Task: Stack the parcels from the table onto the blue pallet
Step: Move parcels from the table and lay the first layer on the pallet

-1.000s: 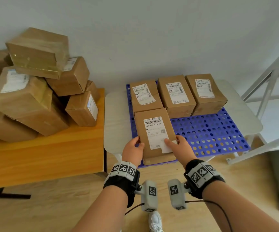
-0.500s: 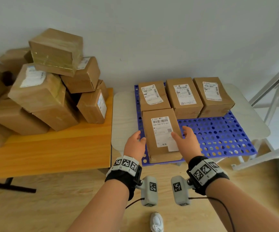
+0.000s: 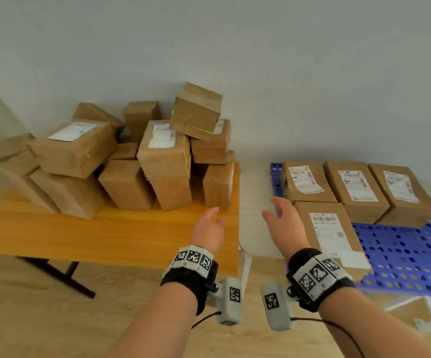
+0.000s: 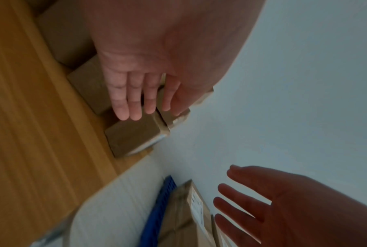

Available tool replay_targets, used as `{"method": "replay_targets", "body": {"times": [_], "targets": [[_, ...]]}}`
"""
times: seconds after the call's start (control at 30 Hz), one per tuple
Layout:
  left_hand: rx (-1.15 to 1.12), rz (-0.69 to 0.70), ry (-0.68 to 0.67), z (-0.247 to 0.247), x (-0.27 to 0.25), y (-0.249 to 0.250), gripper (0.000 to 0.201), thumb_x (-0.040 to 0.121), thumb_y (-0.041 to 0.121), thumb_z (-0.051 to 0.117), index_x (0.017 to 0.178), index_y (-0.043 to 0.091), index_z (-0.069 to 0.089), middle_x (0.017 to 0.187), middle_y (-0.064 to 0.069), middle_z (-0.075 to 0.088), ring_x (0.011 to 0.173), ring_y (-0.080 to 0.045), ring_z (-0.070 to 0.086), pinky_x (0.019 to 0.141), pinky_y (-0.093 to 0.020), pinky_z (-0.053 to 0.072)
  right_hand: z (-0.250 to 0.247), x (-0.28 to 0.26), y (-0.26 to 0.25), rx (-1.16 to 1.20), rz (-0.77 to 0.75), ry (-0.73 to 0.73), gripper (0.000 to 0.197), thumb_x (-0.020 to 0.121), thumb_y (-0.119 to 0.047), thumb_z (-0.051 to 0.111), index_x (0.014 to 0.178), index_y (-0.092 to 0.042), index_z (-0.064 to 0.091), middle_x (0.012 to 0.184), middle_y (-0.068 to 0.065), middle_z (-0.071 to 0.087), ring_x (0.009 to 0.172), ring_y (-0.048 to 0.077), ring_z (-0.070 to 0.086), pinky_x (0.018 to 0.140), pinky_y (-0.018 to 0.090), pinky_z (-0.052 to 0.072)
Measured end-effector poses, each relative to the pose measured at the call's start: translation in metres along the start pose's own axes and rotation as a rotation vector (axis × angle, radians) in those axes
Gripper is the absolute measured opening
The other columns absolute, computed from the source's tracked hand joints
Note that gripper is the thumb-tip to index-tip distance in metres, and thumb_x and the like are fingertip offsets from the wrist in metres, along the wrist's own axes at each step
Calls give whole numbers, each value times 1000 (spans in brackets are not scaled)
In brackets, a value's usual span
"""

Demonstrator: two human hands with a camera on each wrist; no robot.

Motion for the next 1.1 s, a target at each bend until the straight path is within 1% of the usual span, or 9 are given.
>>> {"method": "replay_targets", "body": {"times": [0.1, 0.2, 0.33, 0.43, 0.53, 0.7, 0.8, 0.87, 1.1], "targets": [[7, -10, 74, -58, 5, -22, 41, 102, 23, 44, 143, 24, 44, 146, 2, 47, 130, -18, 47, 100, -31, 39, 48, -10, -35, 20, -48, -48, 47, 98, -27, 56, 142, -22, 44, 143, 0, 48, 132, 17, 44, 103, 34, 39], [15, -20, 124, -108, 6, -44, 40, 102, 23, 44, 142, 24, 45, 144, 3, 48, 130, -18, 46, 104, -34, 39, 92, -21, -64, 30, -62, -95, 48, 98, -30, 56, 143, -22, 43, 143, 0, 49, 131, 18, 45, 103, 34, 40], [14, -14, 159, -154, 11, -62, 40, 102, 24, 44, 142, 24, 46, 143, 3, 49, 130, -17, 46, 106, -35, 38, 133, -30, -94, 35, -100, -149, 50, 97, -35, 57, 144, -26, 42, 143, -4, 48, 130, 15, 46, 102, 32, 41], [-10, 4, 185, -179, 22, -62, 40, 102, 27, 45, 141, 22, 46, 142, 2, 50, 128, -17, 48, 105, -34, 39, 151, -25, -115, 13, -125, -169, 52, 97, -39, 56, 145, -26, 40, 144, -3, 47, 130, 15, 46, 100, 29, 40], [-20, 19, 202, -197, 34, -54, 41, 102, 28, 44, 142, 21, 46, 143, 0, 49, 129, -17, 47, 103, -32, 37, 159, -11, -132, 15, -135, -173, 54, 97, -42, 55, 145, -25, 40, 145, -2, 47, 129, 15, 46, 99, 29, 40], [-39, 38, 254, -224, 69, -29, 45, 101, 33, 45, 144, 21, 43, 146, 0, 47, 132, -18, 44, 105, -33, 35, 162, 31, -158, 15, -130, -147, 57, 96, -47, 53, 146, -24, 38, 146, 2, 46, 129, 19, 48, 101, 33, 43], [-45, 41, 255, -229, 93, -15, 50, 100, 37, 45, 147, 20, 39, 149, 0, 43, 135, -18, 41, 108, -33, 32, 166, 57, -168, 25, -105, -159, 59, 97, -49, 50, 147, -21, 36, 146, 4, 46, 130, 21, 47, 100, 32, 40], [-32, 22, 245, -229, 111, -8, 55, 100, 41, 43, 149, 19, 33, 152, -2, 39, 139, -19, 37, 110, -35, 30, 171, 73, -171, 29, -75, -172, 61, 97, -51, 48, 148, -20, 34, 146, 4, 47, 131, 22, 47, 99, 31, 39], [-30, -82, 195, -223, 160, -4, 63, 101, 48, 35, 153, 15, 21, 156, -6, 31, 142, -24, 32, 112, -38, 27, 199, 117, -173, 4, 2, -256, 68, 100, -54, 38, 153, -13, 27, 151, 6, 42, 137, 26, 41, 109, 36, 33]]}}
Point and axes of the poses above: each hand's wrist, its own x-axis towards the middle knuckle, its own z-axis out of the palm, y = z × x, the point moved 10 cm from there along x, towards the middle knuckle
